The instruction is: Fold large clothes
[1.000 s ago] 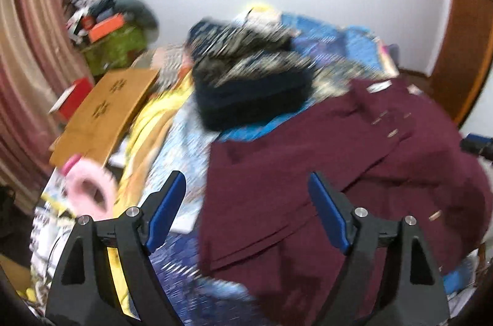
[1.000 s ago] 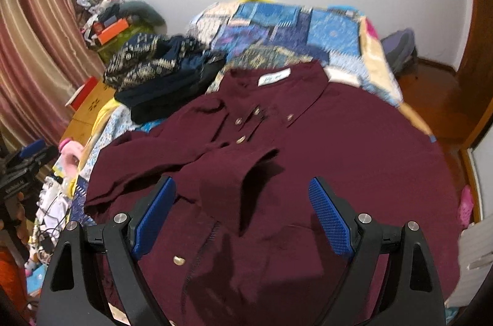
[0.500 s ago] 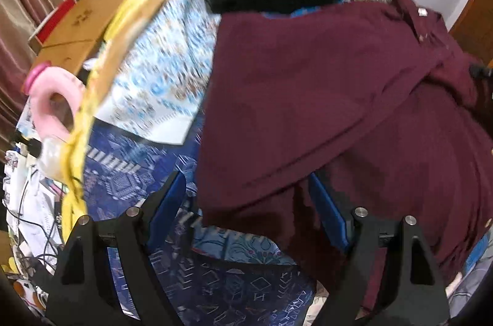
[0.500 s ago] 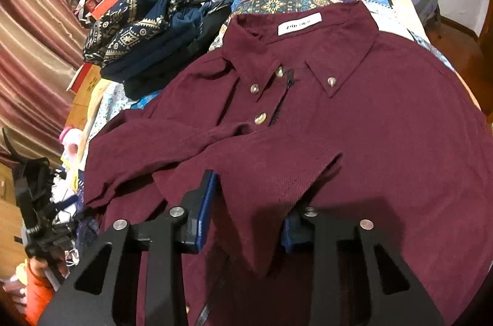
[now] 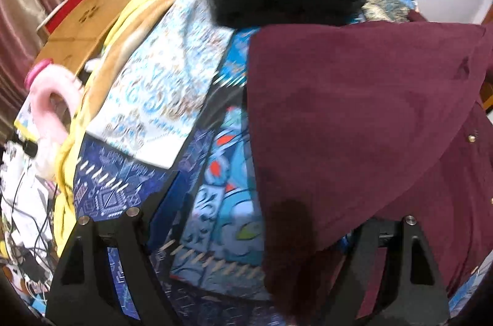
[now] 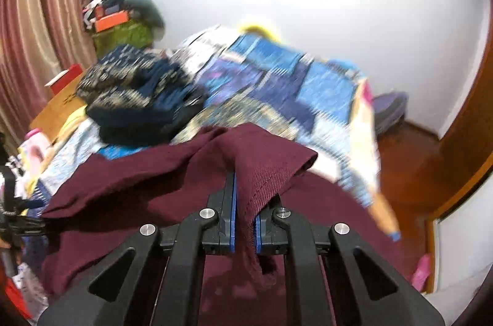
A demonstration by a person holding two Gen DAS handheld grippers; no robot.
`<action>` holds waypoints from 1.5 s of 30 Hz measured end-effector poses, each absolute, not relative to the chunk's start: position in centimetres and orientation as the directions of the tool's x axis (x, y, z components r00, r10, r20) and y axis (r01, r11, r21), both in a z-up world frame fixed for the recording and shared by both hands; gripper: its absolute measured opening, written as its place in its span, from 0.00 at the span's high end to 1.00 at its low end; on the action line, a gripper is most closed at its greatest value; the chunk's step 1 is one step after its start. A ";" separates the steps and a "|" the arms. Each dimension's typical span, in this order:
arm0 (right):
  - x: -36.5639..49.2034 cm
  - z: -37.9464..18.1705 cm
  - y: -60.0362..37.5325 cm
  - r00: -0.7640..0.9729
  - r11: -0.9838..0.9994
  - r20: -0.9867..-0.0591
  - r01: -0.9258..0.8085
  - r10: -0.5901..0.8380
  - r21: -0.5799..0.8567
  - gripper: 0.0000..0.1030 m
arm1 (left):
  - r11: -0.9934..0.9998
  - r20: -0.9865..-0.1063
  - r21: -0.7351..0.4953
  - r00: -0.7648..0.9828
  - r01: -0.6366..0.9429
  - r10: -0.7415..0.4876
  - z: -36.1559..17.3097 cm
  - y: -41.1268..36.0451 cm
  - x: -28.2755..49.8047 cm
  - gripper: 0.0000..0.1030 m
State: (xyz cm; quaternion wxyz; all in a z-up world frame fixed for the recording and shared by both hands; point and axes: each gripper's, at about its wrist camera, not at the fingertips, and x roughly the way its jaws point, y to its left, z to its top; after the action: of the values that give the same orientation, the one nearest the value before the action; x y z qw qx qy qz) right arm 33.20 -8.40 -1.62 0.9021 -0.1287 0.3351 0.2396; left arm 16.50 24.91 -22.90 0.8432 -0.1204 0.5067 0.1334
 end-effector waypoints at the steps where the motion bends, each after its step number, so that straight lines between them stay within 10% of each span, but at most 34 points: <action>1: 33.5 -1.3 -8.9 0.685 0.857 -0.649 -0.506 0.331 -0.098 0.93 | 0.941 -0.882 -0.072 0.462 -0.329 0.094 -22.5 24.2 16.8 0.21; 13: 36.1 -6.6 -18.3 0.745 0.918 -0.664 -0.220 -0.061 -0.330 0.75 | 0.981 -0.887 0.012 0.451 -0.195 0.100 -22.7 18.6 18.7 0.21; 25: 37.1 -8.4 -22.1 0.387 0.945 -0.864 -0.181 0.323 0.272 0.73 | 0.976 -0.880 0.018 0.460 -0.216 0.118 -22.9 18.6 18.0 0.21; 29: 37.8 -8.3 -19.9 0.349 0.911 -0.841 -0.157 0.413 0.382 0.52 | 0.977 -0.874 0.024 0.469 -0.211 0.123 -23.0 18.5 17.9 0.21; 45: 42.5 -13.2 -15.3 0.293 0.926 -0.891 0.046 0.347 0.376 0.59 | 0.982 -0.859 -0.003 0.503 -0.189 0.095 -23.2 18.8 17.9 0.21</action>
State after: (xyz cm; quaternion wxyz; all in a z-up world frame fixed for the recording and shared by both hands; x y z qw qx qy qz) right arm 42.47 -15.34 -13.23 0.7866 0.1675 0.5866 0.0957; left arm 17.94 18.76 -23.17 0.8656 -0.0481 0.4917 0.0820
